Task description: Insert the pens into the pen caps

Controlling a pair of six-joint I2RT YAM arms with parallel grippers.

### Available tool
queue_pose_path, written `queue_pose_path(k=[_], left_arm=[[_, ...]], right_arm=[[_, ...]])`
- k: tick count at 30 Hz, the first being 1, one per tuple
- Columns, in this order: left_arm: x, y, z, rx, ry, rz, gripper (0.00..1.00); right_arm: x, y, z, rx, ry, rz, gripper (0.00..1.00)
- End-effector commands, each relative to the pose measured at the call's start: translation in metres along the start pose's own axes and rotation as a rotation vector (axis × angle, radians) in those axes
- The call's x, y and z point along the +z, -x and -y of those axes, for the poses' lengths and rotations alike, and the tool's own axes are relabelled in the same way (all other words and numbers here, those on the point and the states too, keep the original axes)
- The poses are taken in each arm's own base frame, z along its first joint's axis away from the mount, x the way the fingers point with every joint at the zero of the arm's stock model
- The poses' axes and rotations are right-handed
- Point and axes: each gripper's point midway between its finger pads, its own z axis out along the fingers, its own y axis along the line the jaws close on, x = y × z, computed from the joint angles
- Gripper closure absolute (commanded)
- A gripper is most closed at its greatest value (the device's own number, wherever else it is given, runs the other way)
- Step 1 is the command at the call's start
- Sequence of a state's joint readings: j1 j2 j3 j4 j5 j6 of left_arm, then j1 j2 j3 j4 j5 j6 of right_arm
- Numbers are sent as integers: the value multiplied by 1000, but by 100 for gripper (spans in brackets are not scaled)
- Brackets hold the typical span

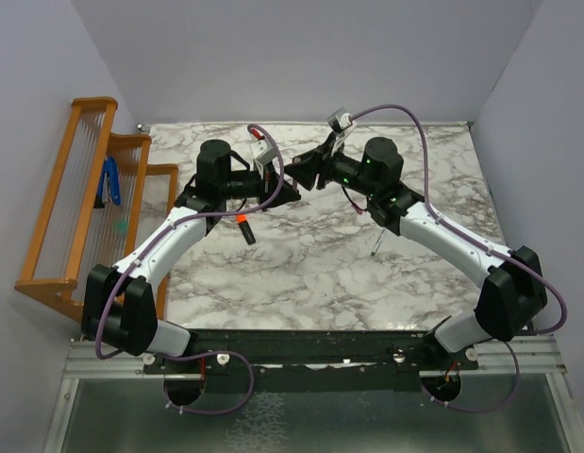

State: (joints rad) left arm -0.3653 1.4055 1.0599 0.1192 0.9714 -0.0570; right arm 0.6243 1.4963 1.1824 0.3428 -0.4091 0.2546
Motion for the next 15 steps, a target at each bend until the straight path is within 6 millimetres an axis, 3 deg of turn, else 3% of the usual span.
queue_pose_path(k=[1, 11, 15], left_arm=[[3, -2, 5, 14, -40, -15, 100], [3, -7, -1, 10, -13, -32, 100], [3, -6, -2, 10, -2, -31, 100]], right_arm=[[5, 28, -11, -32, 50, 64, 56], [4, 31, -10, -35, 40, 51, 70], [6, 24, -11, -19, 57, 29, 86]])
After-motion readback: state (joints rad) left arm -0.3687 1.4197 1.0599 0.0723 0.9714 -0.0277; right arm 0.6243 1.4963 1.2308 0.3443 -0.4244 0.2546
